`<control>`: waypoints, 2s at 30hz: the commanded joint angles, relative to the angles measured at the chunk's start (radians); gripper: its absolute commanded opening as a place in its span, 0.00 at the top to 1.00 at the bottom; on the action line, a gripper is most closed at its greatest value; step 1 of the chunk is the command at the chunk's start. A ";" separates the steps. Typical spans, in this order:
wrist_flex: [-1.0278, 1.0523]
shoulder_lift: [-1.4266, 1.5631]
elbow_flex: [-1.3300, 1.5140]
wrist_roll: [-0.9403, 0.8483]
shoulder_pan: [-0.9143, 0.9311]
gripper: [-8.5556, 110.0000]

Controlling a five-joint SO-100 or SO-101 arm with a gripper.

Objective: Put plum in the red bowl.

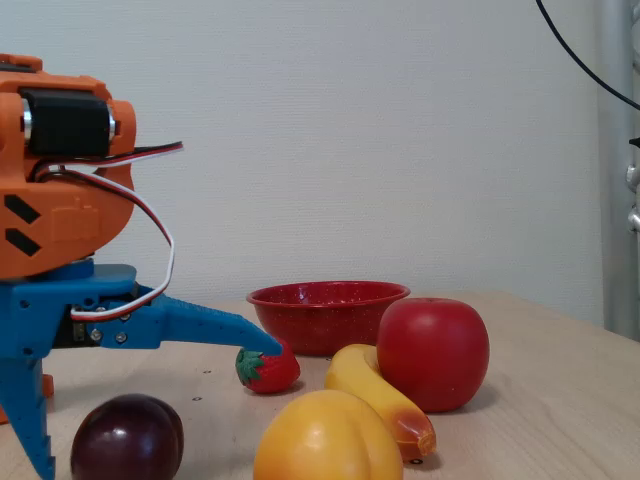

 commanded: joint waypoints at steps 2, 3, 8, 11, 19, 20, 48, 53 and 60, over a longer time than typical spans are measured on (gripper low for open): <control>-0.037 0.055 -0.009 -0.025 0.038 0.32; -0.043 0.055 -0.008 -0.026 0.041 0.32; -0.069 0.038 -0.002 -0.021 0.049 0.32; -0.081 0.028 0.000 -0.020 0.052 0.32; -0.084 0.014 0.000 -0.029 0.069 0.32; -0.081 0.014 -0.002 -0.029 0.071 0.32; -0.029 0.008 -0.041 -0.009 0.048 0.57; -0.025 0.008 -0.041 0.009 0.048 0.65; -0.021 0.006 -0.044 0.017 0.048 0.69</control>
